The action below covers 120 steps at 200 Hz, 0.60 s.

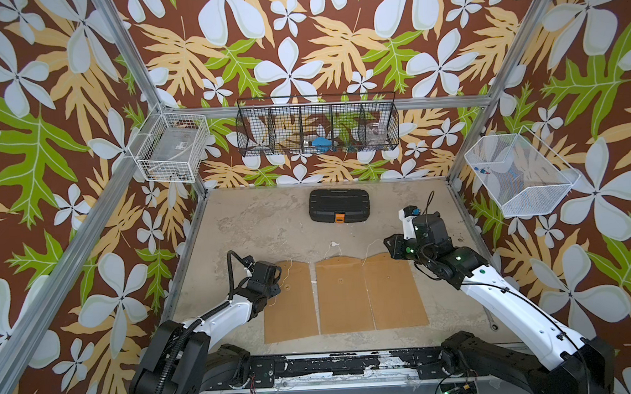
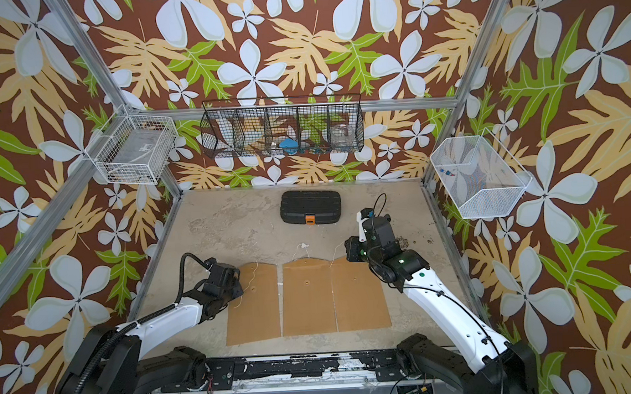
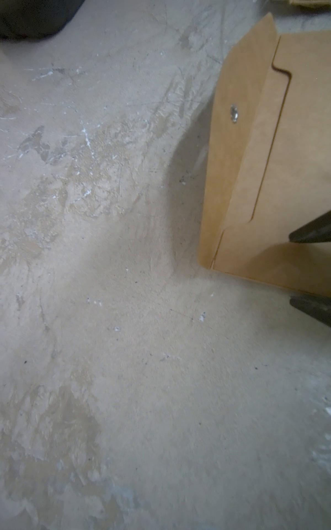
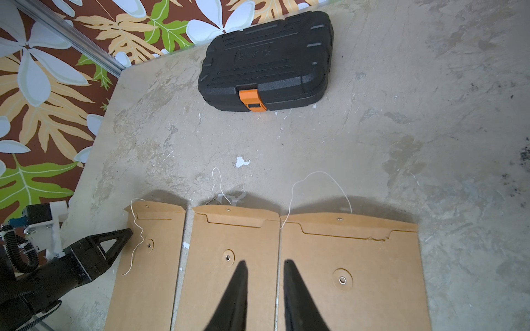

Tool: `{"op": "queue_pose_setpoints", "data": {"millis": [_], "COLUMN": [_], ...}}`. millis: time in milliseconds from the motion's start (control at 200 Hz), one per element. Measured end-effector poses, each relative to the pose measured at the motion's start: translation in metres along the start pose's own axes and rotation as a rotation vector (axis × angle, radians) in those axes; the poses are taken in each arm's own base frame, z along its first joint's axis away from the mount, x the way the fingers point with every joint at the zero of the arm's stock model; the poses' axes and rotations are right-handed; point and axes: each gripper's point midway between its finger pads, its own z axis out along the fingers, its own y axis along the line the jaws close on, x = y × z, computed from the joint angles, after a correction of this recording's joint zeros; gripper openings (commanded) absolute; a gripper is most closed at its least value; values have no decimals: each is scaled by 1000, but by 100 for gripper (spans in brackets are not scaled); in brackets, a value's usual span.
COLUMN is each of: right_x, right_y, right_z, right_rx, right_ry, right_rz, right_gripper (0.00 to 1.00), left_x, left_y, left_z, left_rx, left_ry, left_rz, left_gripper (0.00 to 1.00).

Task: Open the file bag
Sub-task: Adjust the file bag at the center of the board.

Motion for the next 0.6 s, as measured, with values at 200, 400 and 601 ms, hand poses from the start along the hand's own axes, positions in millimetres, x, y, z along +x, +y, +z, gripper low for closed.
{"op": "queue_pose_setpoints", "data": {"millis": [200,400,601], "right_x": [0,-1,0], "right_y": [1,1,1], "right_z": [-1,-2,-2], "right_rx": [-3,-5,-4], "right_ry": [0,-4,-3], "right_rz": [0,0,0], "right_gripper": [24,24,24], "left_x": [-1,-2,-3], "left_y": [-3,-6,-9], "left_z": [2,3,4], "left_rx": [7,17,26], "left_ry": [-1,-1,-1], "left_rz": [2,4,3], "left_gripper": [34,34,34]}}
